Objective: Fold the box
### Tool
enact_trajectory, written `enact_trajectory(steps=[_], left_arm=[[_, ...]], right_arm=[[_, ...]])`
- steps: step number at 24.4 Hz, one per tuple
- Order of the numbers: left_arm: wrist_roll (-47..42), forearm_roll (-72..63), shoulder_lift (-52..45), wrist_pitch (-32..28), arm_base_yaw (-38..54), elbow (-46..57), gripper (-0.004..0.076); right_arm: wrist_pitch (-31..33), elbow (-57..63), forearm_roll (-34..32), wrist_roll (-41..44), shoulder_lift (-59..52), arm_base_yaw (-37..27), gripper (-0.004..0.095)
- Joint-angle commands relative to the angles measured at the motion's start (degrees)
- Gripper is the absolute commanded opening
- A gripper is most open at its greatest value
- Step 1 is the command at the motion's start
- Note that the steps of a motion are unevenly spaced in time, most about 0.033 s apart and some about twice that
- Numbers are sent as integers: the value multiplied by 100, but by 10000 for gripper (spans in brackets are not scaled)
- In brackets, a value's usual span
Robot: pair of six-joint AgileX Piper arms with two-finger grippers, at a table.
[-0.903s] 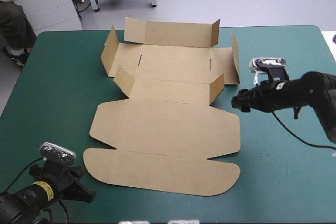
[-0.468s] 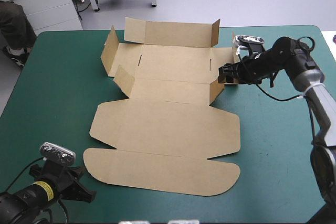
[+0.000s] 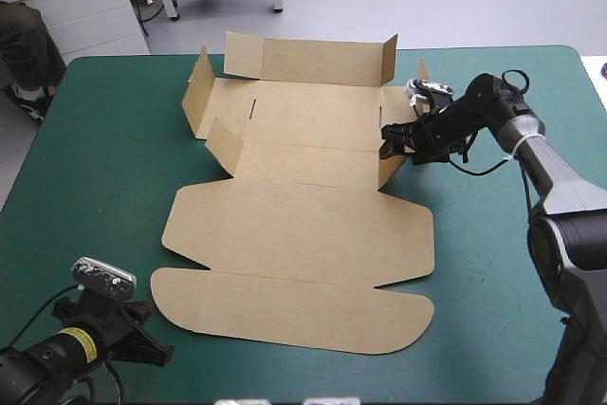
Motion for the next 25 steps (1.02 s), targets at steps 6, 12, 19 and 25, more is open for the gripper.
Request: enact_trajectory(steps=[6,12,19,25], left_arm=[[-6,29,29,-280,-28,-137,-10],[-6,29,29,-290,-28,-137,-10],[-6,-198,29,-524,-28,-137,-10],[-6,-117,29,-703,-28,-410,-10]], right_arm=[[-195,-189,619,-273,26,11,218],[-219,-189,619,-387,26,11,-19],[325,-777,607,-1183,26,11,-18],[1415,-2139,304,-1672,26,11,-19]])
